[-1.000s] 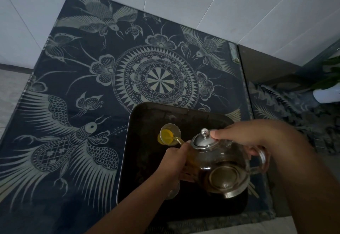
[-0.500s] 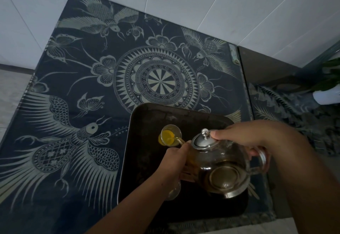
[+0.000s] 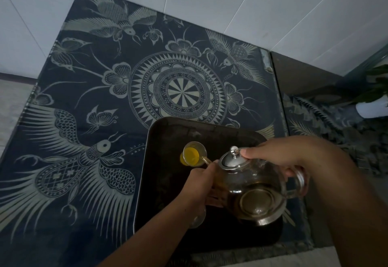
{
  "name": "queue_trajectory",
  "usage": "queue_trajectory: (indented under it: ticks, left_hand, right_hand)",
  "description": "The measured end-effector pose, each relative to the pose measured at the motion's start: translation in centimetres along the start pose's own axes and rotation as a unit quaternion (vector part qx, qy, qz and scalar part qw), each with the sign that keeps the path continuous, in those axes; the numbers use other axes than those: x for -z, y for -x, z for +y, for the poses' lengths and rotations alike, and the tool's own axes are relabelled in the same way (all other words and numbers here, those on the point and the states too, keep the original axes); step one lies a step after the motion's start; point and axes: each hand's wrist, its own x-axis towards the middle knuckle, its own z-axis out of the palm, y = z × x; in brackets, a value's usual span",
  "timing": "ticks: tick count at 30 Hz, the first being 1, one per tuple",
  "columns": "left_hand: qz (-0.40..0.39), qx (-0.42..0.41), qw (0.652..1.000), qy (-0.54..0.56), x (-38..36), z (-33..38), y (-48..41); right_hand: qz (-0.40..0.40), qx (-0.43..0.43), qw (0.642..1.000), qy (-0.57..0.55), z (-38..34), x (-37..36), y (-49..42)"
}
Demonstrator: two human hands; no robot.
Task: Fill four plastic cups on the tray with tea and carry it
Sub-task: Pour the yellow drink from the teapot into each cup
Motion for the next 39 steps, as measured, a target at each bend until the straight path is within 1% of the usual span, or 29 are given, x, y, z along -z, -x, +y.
queue_trajectory:
  ticks: [4, 14, 20, 26, 33, 39]
  left_hand:
    - [0.002, -0.001, 1.000, -0.001, 0.1, 0.1, 0.0]
    - [-0.003, -0.008, 1.000, 0.005, 0.3, 0.1, -0.1]
    - [-0.004, -0.005, 1.000, 0.010, 0.2, 0.1, -0.4]
    - [0.001, -0.002, 1.000, 0.010, 0.0, 0.2, -0.3]
    - [0.004, -0.007, 1.000, 0.014, 0.0, 0.3, -0.4]
    - [0.010, -0.009, 1.000, 0.011, 0.1, 0.1, -0.3]
  right_hand:
    - [0.006, 0.001, 1.000, 0.005, 0.0, -0.1, -0.1]
    - [-0.013, 0.011, 1.000, -0.004, 0.0, -0.1, -1.0]
    - [-0.014, 0.002, 1.000, -0.022, 0.1, -0.3, -1.1]
    - [-0.006, -0.004, 1.000, -0.014, 0.1, -0.2, -1.2]
    - [-0.012, 0.003, 1.000, 0.020, -0.2, 0.1, -0.9]
    - [-0.017, 0.006, 1.000, 0.024, -0.1, 0.0, -1.0]
